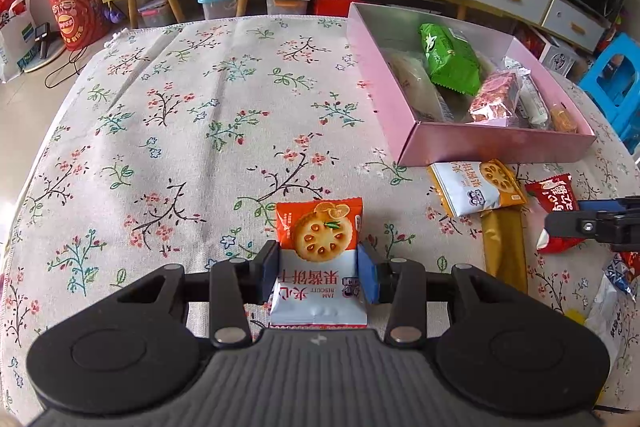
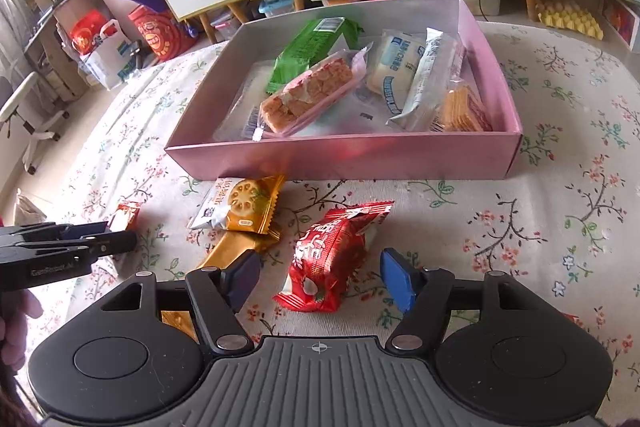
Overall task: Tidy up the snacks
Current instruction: 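Carry cracker packet into box and open left tool while right tool releases red packet there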
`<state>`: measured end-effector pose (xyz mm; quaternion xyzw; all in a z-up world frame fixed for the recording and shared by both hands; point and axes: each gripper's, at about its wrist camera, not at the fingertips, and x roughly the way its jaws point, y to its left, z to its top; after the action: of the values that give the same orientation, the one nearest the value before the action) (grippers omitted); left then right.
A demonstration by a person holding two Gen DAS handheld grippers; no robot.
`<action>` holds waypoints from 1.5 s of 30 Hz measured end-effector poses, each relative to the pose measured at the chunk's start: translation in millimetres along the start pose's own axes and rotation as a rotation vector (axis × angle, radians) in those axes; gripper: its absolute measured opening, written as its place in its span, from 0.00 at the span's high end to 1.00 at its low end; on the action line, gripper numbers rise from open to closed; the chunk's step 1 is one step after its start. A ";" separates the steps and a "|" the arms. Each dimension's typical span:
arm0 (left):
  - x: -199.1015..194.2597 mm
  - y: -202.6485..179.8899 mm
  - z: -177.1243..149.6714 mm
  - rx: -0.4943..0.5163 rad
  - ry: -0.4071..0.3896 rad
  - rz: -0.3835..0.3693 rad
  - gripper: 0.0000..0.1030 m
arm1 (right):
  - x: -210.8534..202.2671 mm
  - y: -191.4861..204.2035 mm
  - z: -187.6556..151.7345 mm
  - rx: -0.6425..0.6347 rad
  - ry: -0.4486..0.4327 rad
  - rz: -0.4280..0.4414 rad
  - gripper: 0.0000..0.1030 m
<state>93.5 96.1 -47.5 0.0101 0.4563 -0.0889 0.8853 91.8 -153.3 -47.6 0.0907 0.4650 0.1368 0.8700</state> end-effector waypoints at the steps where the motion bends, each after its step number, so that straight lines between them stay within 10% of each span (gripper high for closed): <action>1: 0.2 -0.3 0.1 0.002 0.001 -0.001 0.63 | 1.7 0.5 -0.2 -0.002 0.000 -0.005 0.35; 8: 1.7 -2.3 -0.9 0.008 0.008 0.001 0.63 | 7.1 4.0 -4.2 -0.049 -0.023 -0.057 0.37; 15: 1.8 -3.9 -0.9 0.013 0.009 0.000 0.63 | 8.1 11.5 -7.8 -0.139 -0.046 -0.135 0.67; 45: -23.9 -28.8 40.5 -0.044 -0.112 -0.087 0.63 | -46.7 -11.5 27.8 0.103 -0.105 0.081 0.67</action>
<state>107.7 67.3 -2.7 -0.0344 0.4082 -0.1178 0.9046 92.1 -180.1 1.1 0.1613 0.4211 0.1428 0.8810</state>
